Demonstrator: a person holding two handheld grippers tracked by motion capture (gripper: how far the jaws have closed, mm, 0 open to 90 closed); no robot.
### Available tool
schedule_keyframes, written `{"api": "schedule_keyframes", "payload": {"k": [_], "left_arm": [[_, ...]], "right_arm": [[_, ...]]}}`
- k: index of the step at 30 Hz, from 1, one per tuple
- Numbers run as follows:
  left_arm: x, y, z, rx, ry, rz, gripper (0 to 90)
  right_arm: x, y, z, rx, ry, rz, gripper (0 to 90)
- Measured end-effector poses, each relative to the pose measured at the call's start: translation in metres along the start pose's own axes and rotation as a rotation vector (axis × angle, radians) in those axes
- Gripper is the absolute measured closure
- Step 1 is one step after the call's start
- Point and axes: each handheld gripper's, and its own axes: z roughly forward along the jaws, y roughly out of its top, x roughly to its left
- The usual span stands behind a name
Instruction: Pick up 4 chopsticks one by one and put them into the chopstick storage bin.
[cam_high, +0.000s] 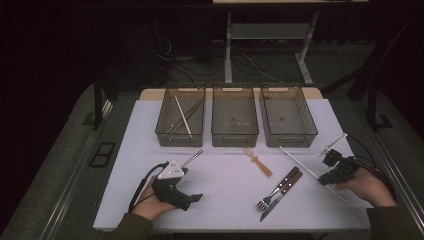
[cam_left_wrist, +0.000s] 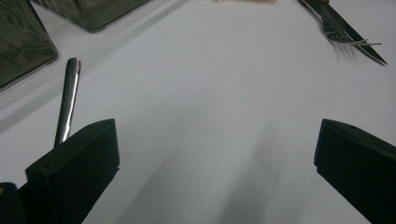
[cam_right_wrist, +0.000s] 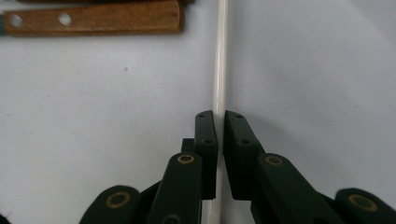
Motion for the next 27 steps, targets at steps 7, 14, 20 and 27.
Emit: {"api": "schedule_keyframes", "payload": {"k": [7,14,20,27], "left_arm": [[0.000,0.000,0.000,-0.002,0.001,0.001,0.0],[0.000,0.000,0.000,-0.002,-0.001,0.002,0.0],[0.000,0.000,0.000,-0.003,0.000,0.000,0.0],[0.000,0.000,0.000,0.000,0.000,0.000,0.0]], "right_arm": [[0.000,-0.003,-0.013,-0.166,0.064,-0.009,84.1],[0.004,0.001,-0.018,-0.318,0.093,-0.030,84.1],[0.009,0.009,-0.017,-0.396,0.103,-0.017,84.1],[0.017,0.019,-0.019,-0.474,0.118,-0.026,84.0]]}}
